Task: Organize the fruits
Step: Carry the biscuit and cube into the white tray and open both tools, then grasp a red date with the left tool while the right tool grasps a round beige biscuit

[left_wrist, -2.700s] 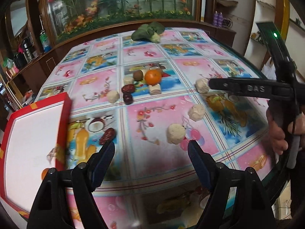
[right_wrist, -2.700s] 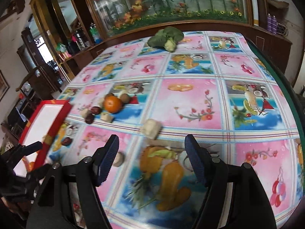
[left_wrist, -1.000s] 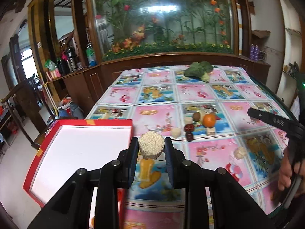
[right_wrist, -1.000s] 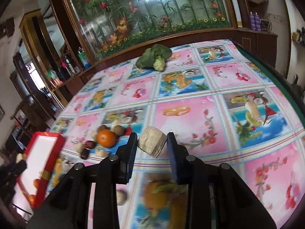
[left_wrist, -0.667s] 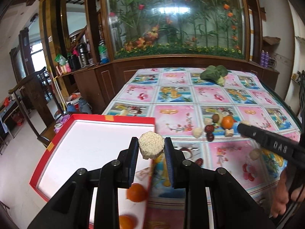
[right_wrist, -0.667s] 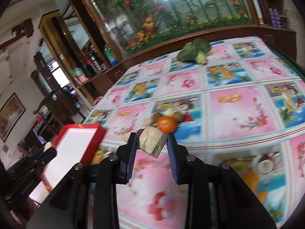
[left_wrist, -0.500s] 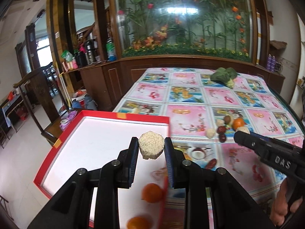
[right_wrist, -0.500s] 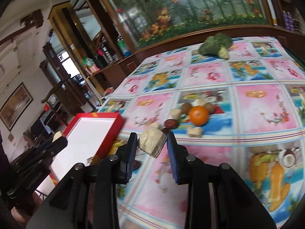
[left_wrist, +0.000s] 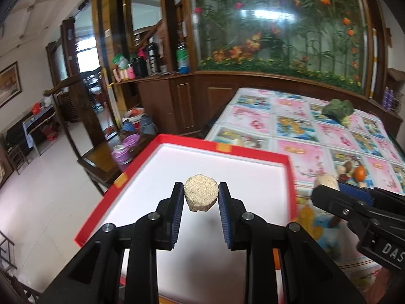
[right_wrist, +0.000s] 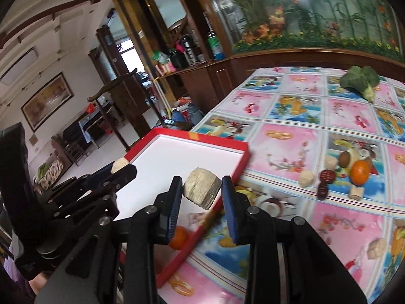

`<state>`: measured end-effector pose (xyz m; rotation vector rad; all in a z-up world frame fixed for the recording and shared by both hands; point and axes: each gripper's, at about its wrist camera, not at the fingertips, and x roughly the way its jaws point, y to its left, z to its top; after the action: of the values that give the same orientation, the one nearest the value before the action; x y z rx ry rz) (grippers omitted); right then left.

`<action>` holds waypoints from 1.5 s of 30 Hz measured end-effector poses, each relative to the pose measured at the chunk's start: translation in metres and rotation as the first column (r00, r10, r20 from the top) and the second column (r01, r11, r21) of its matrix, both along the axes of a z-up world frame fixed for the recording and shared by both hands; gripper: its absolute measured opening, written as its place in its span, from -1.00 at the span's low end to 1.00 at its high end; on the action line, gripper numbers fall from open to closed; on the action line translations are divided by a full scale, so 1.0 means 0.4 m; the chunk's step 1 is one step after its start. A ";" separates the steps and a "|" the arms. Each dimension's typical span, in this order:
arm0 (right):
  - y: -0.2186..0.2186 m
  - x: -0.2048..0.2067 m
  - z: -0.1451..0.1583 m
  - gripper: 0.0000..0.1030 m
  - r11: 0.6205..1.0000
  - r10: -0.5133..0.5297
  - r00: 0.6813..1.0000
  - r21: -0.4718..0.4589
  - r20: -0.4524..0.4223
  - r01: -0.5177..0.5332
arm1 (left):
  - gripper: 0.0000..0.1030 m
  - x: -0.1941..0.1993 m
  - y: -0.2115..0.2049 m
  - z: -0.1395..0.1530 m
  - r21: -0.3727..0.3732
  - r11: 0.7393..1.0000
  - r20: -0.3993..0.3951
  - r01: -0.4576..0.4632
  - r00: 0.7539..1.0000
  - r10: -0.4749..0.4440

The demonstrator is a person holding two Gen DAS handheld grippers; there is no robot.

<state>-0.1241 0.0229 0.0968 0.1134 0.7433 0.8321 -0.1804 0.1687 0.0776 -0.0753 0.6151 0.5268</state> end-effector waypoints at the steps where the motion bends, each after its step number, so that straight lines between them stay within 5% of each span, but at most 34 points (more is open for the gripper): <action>1: 0.009 -0.002 -0.001 -0.34 1.000 0.008 1.000 -0.004 -0.003 -0.008 | -0.49 -0.006 0.017 -0.005 -0.001 1.000 -0.005 -0.017 1.000 0.017; 19: 0.224 -0.054 -0.117 -0.34 0.966 0.182 0.978 -0.168 -0.105 -0.198 | -0.46 -0.055 0.111 -0.091 0.003 0.994 -0.117 -0.114 0.987 0.113; 23: 0.243 -0.078 -0.125 -0.33 0.950 0.194 0.976 -0.232 -0.096 -0.211 | 0.12 -0.056 0.110 -0.097 0.011 0.992 -0.132 -0.126 0.983 0.127; 27: 0.237 -0.095 -0.114 -0.18 0.943 0.198 0.977 -0.257 -0.074 -0.211 | 0.22 -0.067 0.101 -0.080 0.010 0.992 -0.115 -0.128 0.985 0.129; 37: 0.005 -0.100 -0.021 0.18 0.988 0.086 0.993 -0.134 0.083 -0.075 | 0.51 -0.039 -0.039 -0.025 0.029 0.999 -0.058 0.043 0.997 -0.041; 45: -0.321 -0.042 -0.044 0.19 0.966 -0.198 0.979 -0.158 0.059 0.205 | 0.51 0.028 -0.216 -0.033 0.042 0.958 -0.100 0.284 0.955 -0.279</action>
<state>-0.1408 -0.1056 0.0791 0.0232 0.7436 0.5759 -0.1692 0.0824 0.0644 0.0900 0.6885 0.2709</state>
